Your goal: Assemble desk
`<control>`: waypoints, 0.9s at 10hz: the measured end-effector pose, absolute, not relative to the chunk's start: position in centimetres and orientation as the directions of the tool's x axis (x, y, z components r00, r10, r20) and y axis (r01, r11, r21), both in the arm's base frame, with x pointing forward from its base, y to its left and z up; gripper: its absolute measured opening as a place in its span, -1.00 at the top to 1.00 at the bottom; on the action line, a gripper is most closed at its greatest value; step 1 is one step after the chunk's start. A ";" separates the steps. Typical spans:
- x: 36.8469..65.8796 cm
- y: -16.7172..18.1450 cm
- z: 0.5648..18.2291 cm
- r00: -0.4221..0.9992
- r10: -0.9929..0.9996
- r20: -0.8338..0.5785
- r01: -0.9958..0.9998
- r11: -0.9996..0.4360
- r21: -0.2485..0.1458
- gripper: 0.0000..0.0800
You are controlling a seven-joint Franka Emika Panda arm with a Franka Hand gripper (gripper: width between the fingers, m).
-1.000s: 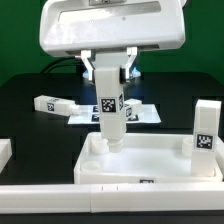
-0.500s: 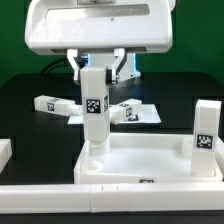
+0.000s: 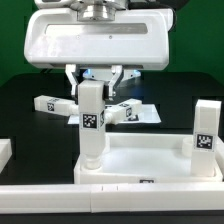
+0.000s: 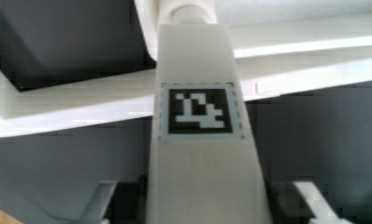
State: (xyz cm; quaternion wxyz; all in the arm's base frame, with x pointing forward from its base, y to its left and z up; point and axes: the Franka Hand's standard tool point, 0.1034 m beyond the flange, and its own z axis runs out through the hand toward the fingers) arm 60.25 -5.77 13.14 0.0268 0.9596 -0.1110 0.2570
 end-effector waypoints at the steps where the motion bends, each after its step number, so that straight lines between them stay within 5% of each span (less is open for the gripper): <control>1: 60.1 -6.1 12.9 0.844 -0.203 0.496 -0.232 -0.973 -0.004 0.29; 9: 59.6 -7.4 11.9 0.830 -0.209 0.518 -0.252 -0.968 0.014 0.29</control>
Offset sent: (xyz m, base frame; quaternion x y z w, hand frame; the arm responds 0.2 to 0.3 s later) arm -0.0114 -0.0008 -0.0053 0.0076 -0.0104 0.0035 0.9999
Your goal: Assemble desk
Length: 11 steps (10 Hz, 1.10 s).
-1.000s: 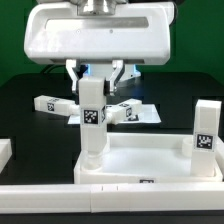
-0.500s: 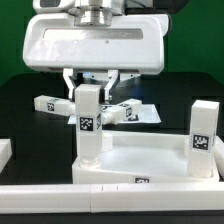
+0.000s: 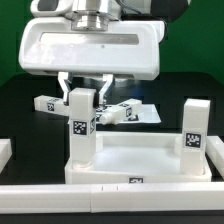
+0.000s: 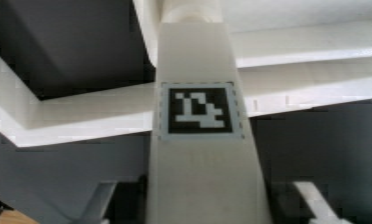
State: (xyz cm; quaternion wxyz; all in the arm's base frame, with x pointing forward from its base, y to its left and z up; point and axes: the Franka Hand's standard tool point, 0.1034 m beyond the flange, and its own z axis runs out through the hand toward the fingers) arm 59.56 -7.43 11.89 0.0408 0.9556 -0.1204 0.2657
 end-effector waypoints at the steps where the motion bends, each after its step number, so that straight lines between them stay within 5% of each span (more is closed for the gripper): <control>1: 59.6 -7.4 11.9 0.830 -0.208 0.518 -0.251 -0.968 0.014 0.27; 2: 59.6 -7.4 11.9 0.830 -0.208 0.518 -0.251 -0.968 0.014 0.27; 4: 59.6 -6.8 12.4 0.871 -0.233 0.432 -0.248 -0.969 -0.022 -0.46; 7: 60.5 -6.5 13.4 0.936 -0.269 0.229 -0.256 -0.963 -0.084 -0.61; 11: 60.2 -8.5 12.0 0.960 -0.279 0.033 -0.275 -0.957 -0.091 -0.62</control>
Offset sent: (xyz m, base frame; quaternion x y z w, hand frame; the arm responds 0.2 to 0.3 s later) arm 0.0054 0.0126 0.0216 0.0542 -0.1359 0.0307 0.9888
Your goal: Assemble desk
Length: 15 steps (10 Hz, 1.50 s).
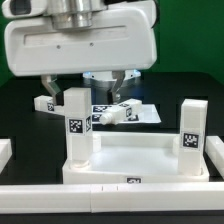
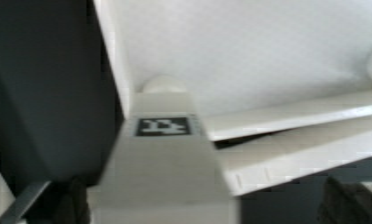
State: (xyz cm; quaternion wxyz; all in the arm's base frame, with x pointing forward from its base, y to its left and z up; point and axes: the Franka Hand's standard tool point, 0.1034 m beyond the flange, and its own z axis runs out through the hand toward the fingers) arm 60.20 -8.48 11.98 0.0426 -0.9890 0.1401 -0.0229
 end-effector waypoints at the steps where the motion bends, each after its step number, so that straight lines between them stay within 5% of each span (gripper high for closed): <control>1: 60.2 -8.8 12.0 0.958 -0.284 0.035 -0.280 -0.956 -0.089 -0.62; 2: 60.2 -8.6 11.9 0.959 -0.283 0.034 -0.279 -0.956 -0.089 -0.31; 3: 60.2 -8.6 11.9 0.956 -0.292 0.033 -0.288 -0.953 -0.090 -0.31; 5: 60.3 -8.6 11.9 0.938 -0.345 0.028 -0.341 -0.935 -0.093 0.29; 9: 61.1 -8.0 11.9 0.756 -0.655 -0.003 -0.652 -0.752 -0.098 0.29; 15: 62.5 -5.8 11.5 -0.023 -0.992 -0.126 -0.991 0.040 -0.130 0.29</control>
Offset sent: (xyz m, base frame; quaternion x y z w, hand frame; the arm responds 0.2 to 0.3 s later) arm 0.0000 0.0000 0.0000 0.0000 0.0000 0.0000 1.0000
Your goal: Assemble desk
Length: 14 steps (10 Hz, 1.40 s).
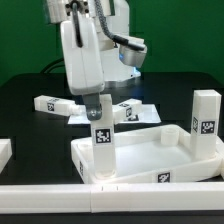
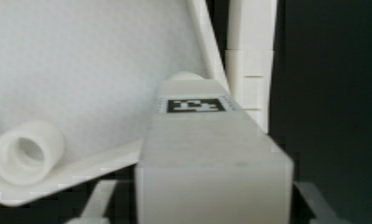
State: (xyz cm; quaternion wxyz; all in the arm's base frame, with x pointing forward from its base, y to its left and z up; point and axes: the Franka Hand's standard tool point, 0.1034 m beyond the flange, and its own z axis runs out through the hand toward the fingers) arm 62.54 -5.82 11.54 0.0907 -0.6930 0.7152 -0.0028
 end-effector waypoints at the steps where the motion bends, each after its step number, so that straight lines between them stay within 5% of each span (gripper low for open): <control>1: 62.5 -6.0 11.5 -0.149 -0.976 -0.156 -0.979 0.168 -0.115 0.29; 3: 62.5 -5.9 11.5 -0.185 -0.970 -0.159 -0.973 0.204 -0.109 0.29; 4: 62.5 -5.7 11.5 -0.106 -0.983 -0.147 -0.985 0.124 -0.120 0.16; 5: 62.8 -4.8 11.5 0.077 -0.989 -0.125 -0.988 -0.059 -0.144 -0.30; 6: 62.7 -4.0 11.4 0.219 -0.969 -0.112 -0.967 -0.200 -0.157 -0.30; 8: 62.6 -4.0 11.4 0.362 -0.928 -0.091 -0.924 -0.344 -0.169 -0.61; 11: 62.6 -4.3 11.3 0.629 -0.777 -0.029 -0.767 -0.614 -0.184 -0.62; 14: 62.6 -4.0 11.3 0.867 -0.496 0.045 -0.485 -0.862 -0.148 -0.62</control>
Offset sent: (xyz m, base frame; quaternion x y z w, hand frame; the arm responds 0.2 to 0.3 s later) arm 0.0000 0.0000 0.0000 0.0000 0.0000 -0.0650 0.9979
